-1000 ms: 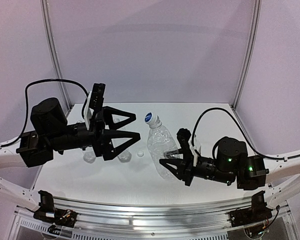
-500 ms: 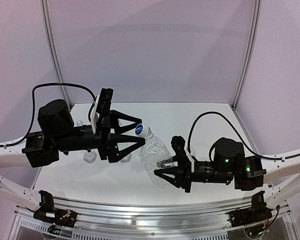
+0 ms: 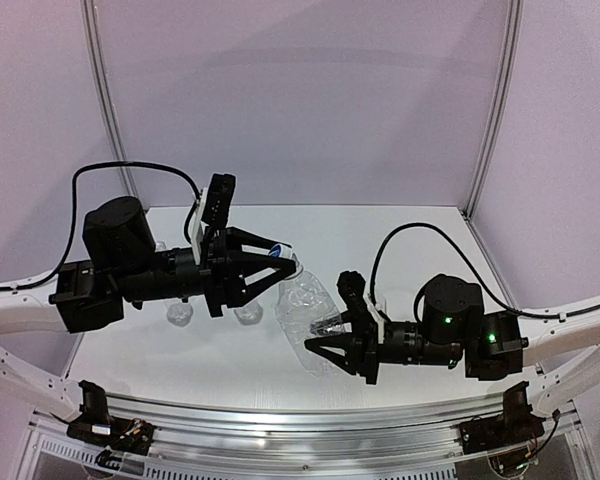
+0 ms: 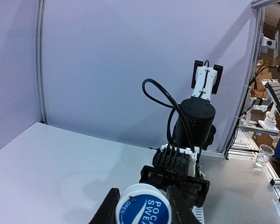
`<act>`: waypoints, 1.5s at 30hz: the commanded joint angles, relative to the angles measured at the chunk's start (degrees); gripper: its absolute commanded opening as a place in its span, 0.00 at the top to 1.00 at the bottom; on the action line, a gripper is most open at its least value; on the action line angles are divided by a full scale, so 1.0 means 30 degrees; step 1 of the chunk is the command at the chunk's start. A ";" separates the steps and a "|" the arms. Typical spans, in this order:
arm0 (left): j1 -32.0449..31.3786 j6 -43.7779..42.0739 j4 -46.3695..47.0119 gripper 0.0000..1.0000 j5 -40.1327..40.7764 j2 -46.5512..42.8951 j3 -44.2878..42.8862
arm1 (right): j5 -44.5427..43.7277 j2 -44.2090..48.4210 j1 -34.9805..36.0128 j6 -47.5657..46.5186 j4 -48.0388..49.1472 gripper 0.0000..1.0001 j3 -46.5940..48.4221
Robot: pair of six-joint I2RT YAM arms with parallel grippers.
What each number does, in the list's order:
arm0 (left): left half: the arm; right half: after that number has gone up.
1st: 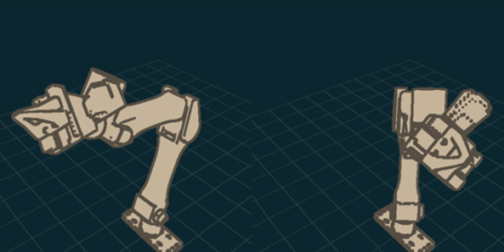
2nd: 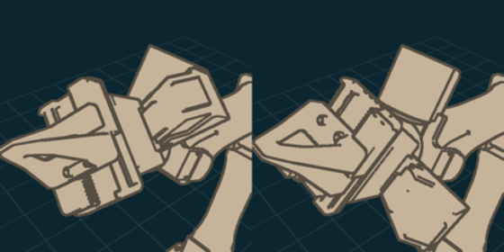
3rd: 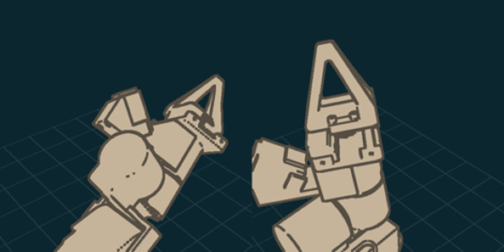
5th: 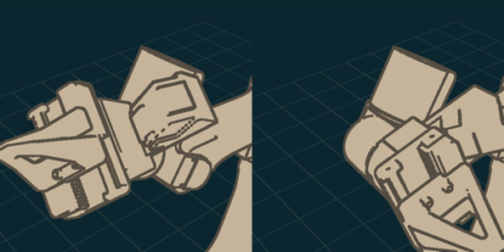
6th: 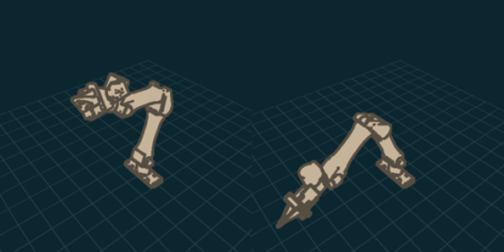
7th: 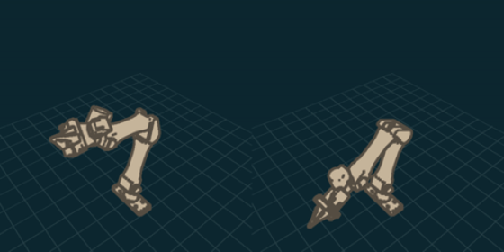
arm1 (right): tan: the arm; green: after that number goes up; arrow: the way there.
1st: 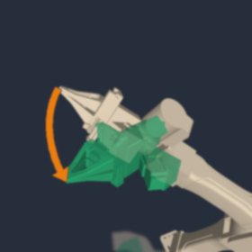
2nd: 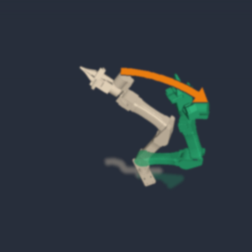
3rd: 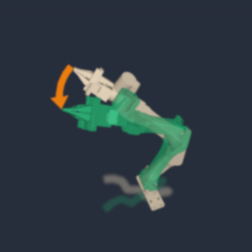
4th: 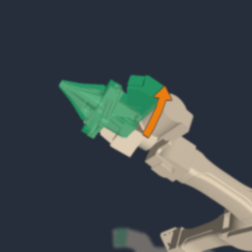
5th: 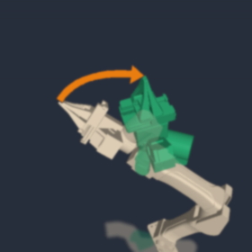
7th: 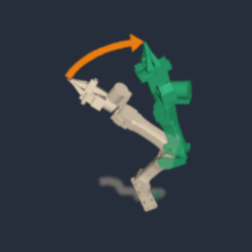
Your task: Unscrew the bottle caps
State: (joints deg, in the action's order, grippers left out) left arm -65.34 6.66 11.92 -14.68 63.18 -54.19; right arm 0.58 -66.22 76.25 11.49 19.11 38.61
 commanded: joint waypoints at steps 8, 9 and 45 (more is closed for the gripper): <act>0.0712 0.2456 -0.1456 0.79 0.2860 -0.0493 -0.0350 | -0.6138 -0.0874 0.0072 0.0184 -0.1493 0.71 0.0985; 0.0910 0.2713 -0.1393 0.78 0.2628 -0.0852 -0.0171 | -0.6081 -0.1004 0.0058 0.0278 -0.1587 0.71 0.1097; 0.5348 0.5962 -0.7035 0.70 0.4594 1.2580 -0.7700 | -1.3924 0.1841 -0.3855 0.6602 -0.6255 0.71 -0.0218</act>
State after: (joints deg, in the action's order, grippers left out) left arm -50.04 22.79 -5.32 -1.04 96.55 -73.43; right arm -38.54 -63.33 65.21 29.98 1.63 39.24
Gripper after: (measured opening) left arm 0.303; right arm 0.296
